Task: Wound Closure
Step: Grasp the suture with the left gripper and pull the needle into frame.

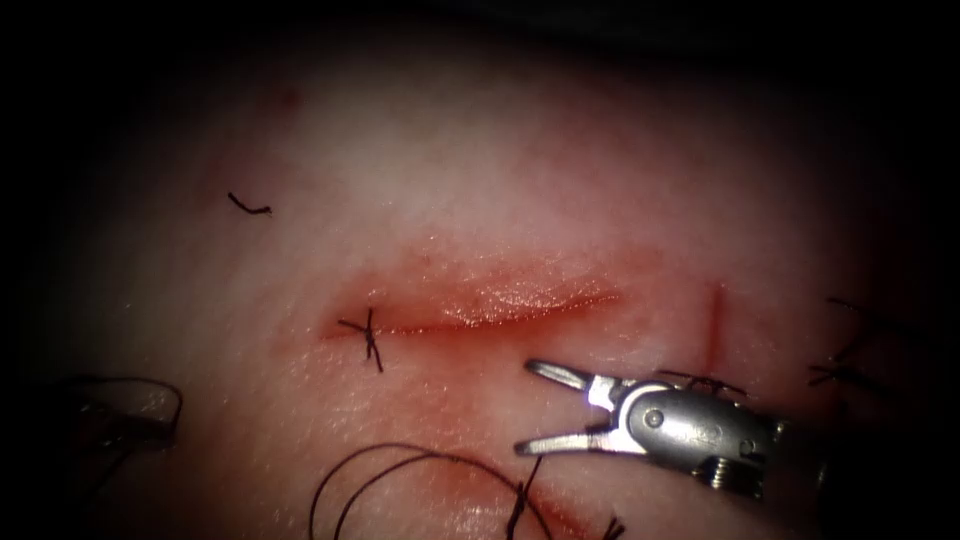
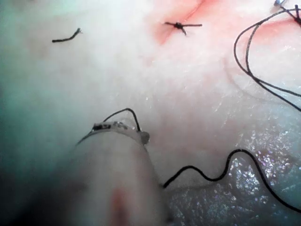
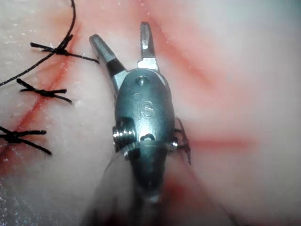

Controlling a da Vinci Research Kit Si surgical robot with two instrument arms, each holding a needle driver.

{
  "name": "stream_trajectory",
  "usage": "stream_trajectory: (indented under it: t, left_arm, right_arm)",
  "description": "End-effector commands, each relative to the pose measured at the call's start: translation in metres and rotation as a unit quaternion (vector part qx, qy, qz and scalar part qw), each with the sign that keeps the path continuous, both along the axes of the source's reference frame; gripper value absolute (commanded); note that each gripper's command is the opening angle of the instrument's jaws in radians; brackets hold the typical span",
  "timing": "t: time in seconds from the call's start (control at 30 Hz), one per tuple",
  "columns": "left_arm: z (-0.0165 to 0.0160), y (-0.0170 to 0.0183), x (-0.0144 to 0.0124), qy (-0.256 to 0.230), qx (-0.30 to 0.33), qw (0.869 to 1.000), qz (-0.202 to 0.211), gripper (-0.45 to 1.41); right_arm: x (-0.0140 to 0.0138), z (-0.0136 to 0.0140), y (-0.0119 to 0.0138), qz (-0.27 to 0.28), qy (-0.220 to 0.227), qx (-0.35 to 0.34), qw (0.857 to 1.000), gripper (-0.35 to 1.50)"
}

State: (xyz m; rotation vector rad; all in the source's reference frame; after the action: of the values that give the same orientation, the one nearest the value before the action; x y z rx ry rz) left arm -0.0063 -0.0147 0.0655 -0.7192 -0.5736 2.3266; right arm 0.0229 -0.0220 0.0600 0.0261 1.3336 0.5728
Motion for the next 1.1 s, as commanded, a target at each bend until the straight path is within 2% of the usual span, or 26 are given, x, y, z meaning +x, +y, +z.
stream_trajectory:
  t: [0.03,0.07,0.17,0.3,0.47,0.53,0.57,0.87,0.93,0.97,1.03,1.1]
  left_arm:
    - [0.0006,0.0004,-0.0008,-0.006,-0.007,1.0,0.012,-0.45]
    - [0.0004,0.0012,-0.0015,-0.01,-0.02,0.999,0.028,-0.45]
    - [-0.0002,0.0034,-0.0031,-0.023,-0.055,0.998,0.034,-0.45]
    - [-0.0016,0.0089,-0.0072,-0.06,-0.112,0.992,0.018,-0.45]
    - [-0.0018,0.0149,-0.012,-0.076,-0.136,0.988,0.017,-0.45]
    - [0.0,0.0183,-0.015,-0.09,-0.133,0.987,0.019,-0.45]
    - [0.0006,0.0189,-0.0156,-0.093,-0.133,0.987,0.019,-0.45]
    - [0.0064,0.0241,-0.0187,-0.121,-0.129,0.984,0.025,-0.45]
    - [0.0074,0.0243,-0.0188,-0.111,-0.099,0.989,-0.017,0.34]
    - [0.0074,0.0242,-0.0188,-0.111,-0.098,0.989,-0.019,0.59]
    - [0.0072,0.0237,-0.0185,-0.113,-0.099,0.988,-0.023,0.96]
    - [0.0062,0.0223,-0.0179,-0.113,-0.101,0.988,-0.019,1.11]
  right_arm:
    - [0.001,0.0006,-0.0002,0.0,0.001,0.0,1.0,0.79]
    - [0.0011,0.0006,-0.0003,0.0,0.001,-0.001,1.0,0.79]
    - [0.0012,0.0007,-0.0005,0.001,-0.001,-0.002,1.0,0.81]
    - [0.0014,0.0008,-0.0007,0.001,-0.001,-0.003,1.0,0.81]
    - [0.0015,0.0011,-0.0013,0.002,-0.001,-0.004,1.0,0.81]
    - [0.0014,0.0013,-0.0018,0.0,-0.002,-0.003,1.0,0.81]
    - [0.0014,0.0013,-0.0018,-0.001,-0.003,-0.003,1.0,0.81]
    - [0.0017,0.0014,-0.0018,0.001,-0.004,-0.003,1.0,0.78]
    - [0.0017,0.0013,-0.002,0.0,-0.004,-0.004,1.0,0.79]
    - [0.0016,0.0013,-0.0021,0.0,-0.004,-0.004,1.0,0.79]
    - [0.0016,0.0015,-0.0023,0.0,-0.003,-0.002,1.0,0.79]
    - [0.0017,0.0018,-0.0025,0.0,-0.004,-0.001,1.0,0.79]
